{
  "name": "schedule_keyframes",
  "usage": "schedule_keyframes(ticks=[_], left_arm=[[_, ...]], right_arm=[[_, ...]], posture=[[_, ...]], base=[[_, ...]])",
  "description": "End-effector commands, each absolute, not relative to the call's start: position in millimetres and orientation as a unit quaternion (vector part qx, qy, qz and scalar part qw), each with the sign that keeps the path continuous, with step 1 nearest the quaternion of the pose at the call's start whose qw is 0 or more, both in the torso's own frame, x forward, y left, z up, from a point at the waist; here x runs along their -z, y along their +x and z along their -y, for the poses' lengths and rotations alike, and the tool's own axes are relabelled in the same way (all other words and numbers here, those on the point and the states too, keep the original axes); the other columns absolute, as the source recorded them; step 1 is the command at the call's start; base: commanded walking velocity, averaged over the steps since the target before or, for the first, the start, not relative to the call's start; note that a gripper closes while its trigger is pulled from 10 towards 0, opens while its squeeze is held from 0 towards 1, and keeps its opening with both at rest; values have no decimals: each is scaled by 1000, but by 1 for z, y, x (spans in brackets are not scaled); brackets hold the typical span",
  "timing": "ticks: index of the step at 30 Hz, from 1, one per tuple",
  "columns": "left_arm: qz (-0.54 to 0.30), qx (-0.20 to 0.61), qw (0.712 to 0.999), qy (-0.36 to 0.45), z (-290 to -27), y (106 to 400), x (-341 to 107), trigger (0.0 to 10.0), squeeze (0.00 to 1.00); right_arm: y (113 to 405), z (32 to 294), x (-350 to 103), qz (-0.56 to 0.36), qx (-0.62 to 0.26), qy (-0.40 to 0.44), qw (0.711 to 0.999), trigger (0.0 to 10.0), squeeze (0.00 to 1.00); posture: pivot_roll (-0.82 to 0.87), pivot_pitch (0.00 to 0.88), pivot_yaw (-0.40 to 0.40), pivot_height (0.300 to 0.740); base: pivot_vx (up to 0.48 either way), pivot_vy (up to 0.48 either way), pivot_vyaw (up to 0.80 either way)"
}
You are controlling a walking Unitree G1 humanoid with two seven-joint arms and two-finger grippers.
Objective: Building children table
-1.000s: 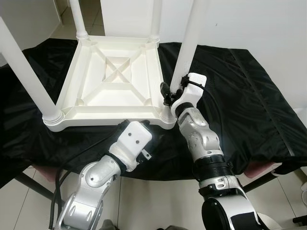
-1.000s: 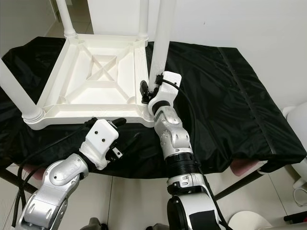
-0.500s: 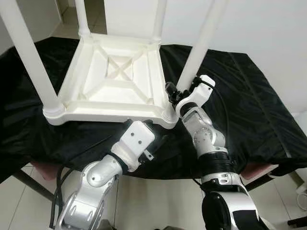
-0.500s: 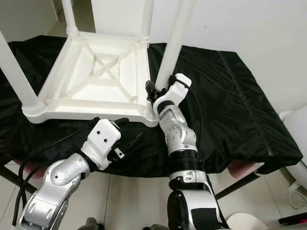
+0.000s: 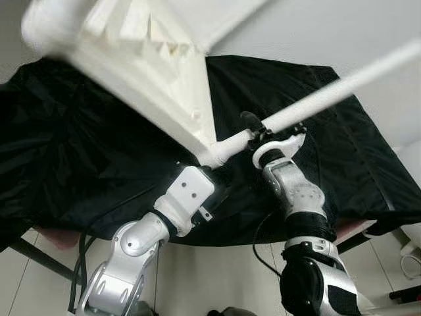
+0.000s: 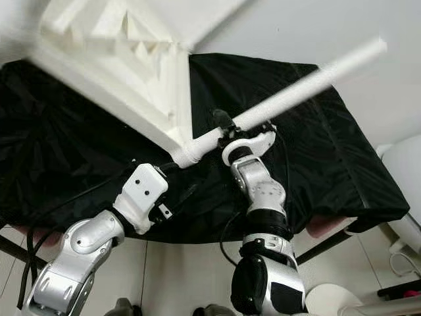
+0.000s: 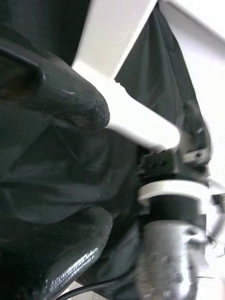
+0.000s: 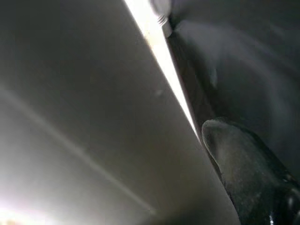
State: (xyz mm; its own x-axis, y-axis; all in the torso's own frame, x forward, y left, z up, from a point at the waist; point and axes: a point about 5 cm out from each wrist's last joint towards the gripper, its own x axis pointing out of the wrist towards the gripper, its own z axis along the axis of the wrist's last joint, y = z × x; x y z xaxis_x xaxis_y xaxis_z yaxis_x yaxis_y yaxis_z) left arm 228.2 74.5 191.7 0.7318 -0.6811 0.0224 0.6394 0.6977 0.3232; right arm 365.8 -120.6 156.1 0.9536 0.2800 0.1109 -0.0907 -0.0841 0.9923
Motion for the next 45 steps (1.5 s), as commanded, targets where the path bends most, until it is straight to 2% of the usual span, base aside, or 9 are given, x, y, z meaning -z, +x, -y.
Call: schedule_keyframes(ticks=[1, 12, 20, 23, 27, 35, 40, 41, 45], left_arm=[[72, 359, 919, 148, -71, 227, -193, 10000, 0], [68, 358, 918, 156, -70, 229, -190, 10000, 0], [68, 363, 916, 157, -71, 233, -187, 10000, 0], [60, 366, 913, 167, -77, 234, -185, 10000, 0], [58, 369, 911, 174, -78, 234, -185, 10000, 0], [58, 377, 907, 180, -75, 236, -181, 10000, 0], [56, 379, 905, 183, -76, 237, -180, 10000, 0], [55, 379, 905, 183, -76, 238, -179, 10000, 0], [55, 379, 906, 182, -77, 238, -179, 10000, 0]], right_arm=[[360, 97, -153, -50, -169, 790, 587, 10000, 0], [357, 108, -130, -68, -136, 736, 659, 10000, 0], [354, 116, -127, -51, -147, 775, 612, 10000, 0], [347, 118, -138, -8, -203, 807, 554, 10000, 0], [335, 116, -134, 0, -229, 812, 536, 10000, 0], [330, 121, -127, -4, -210, 790, 576, 10000, 0], [328, 124, -127, -5, -208, 786, 582, 10000, 0], [325, 127, -126, -4, -205, 781, 590, 10000, 1000], [314, 138, -126, 4, -191, 780, 596, 10000, 1000]], posture=[[-33, 110, -63, 740], [-39, 125, -57, 740], [-39, 128, -50, 740], [-38, 130, -38, 740], [-34, 132, -34, 740], [-48, 147, -24, 740], [-50, 150, -21, 740], [-56, 150, -18, 740], [-60, 157, -18, 740]], base=[[0, 0, 0], [0, 0, 0], [0, 0, 0], [0, 0, 0], [0, 0, 0], [0, 0, 0], [0, 0, 0], [0, 0, 0], [0, 0, 0]])
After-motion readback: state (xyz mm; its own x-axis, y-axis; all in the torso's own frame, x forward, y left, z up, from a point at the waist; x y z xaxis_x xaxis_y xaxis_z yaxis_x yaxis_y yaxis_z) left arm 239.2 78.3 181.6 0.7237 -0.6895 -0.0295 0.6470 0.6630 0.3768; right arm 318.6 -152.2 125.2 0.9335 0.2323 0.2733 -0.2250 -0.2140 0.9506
